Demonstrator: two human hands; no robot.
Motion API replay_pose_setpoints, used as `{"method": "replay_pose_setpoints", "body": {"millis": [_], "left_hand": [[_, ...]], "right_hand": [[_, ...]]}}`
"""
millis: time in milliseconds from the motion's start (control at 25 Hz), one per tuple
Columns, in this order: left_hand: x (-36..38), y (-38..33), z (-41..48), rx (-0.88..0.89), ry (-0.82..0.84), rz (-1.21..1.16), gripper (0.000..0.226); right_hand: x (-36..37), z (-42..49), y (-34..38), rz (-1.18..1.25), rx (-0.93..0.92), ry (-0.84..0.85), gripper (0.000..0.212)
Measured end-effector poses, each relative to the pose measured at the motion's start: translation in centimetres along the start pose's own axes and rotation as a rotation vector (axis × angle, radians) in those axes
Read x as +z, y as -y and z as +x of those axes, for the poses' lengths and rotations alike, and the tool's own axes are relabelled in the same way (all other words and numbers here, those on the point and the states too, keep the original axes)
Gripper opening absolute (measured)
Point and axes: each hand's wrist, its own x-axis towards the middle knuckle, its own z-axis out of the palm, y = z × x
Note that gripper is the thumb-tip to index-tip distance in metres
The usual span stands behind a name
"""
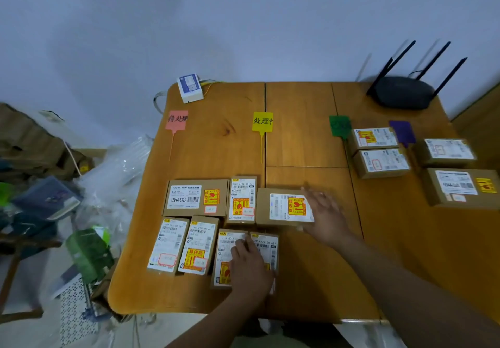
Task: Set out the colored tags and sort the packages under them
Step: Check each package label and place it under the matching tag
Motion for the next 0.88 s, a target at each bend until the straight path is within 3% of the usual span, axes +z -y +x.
{"method": "replay_pose_setpoints", "body": {"millis": [160, 520, 760, 880], "left_hand": [[0.6, -0.3, 0.5, 0.017, 0.014, 0.074, 0.123], [1.1, -0.7, 1.3, 0.079, 0.126, 0.190, 0.126], [-1.9, 0.2, 1.3, 0.227, 0.289, -0.033, 0.132], [-4.9, 1.0, 1.5, 0.342, 0.391, -0.242, 0.124]], "right_hand": [[0.9, -0.9, -1.2, -0.001, 0.011, -0.029, 0.110], [0.4, 1.7, -0.5, 0.062, 0.010, 0.063, 0.130], [-0.7, 2.6, -2.1, 0.022, 0.028, 0.048, 0.109], [-1.6, 2.8, -3.5, -0.045, 0.009, 0.051, 0.101]]}}
